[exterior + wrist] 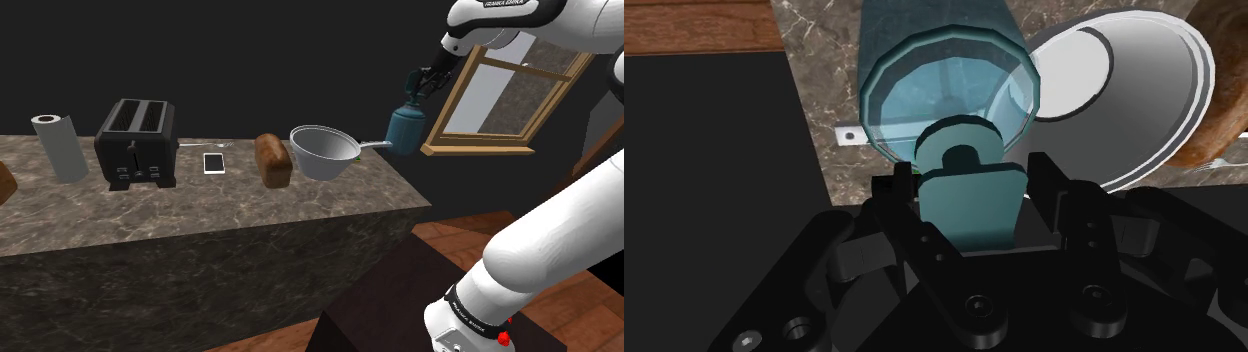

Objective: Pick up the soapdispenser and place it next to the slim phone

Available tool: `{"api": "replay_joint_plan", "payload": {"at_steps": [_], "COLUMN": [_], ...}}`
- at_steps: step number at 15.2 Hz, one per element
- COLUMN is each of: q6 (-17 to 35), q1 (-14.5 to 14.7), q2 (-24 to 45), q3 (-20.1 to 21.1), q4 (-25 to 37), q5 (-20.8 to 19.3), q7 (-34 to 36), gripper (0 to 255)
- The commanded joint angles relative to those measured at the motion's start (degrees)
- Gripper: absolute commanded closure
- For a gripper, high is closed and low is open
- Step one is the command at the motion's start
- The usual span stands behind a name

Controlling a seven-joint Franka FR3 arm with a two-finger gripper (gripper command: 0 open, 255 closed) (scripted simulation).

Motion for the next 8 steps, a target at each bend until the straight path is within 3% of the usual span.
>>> {"api": "replay_joint_plan", "payload": {"at_steps": [1,8], "q6": [-1.8,-7.3], "q1": [0.0,0.1], "q2": [0.2,1.3], "q3": [0.0,-0.1], "q4": [2.0,8.5], "q5": [0.1,0.5], "q7": [-0.1,-0.1], "gripper": [255,255]}}
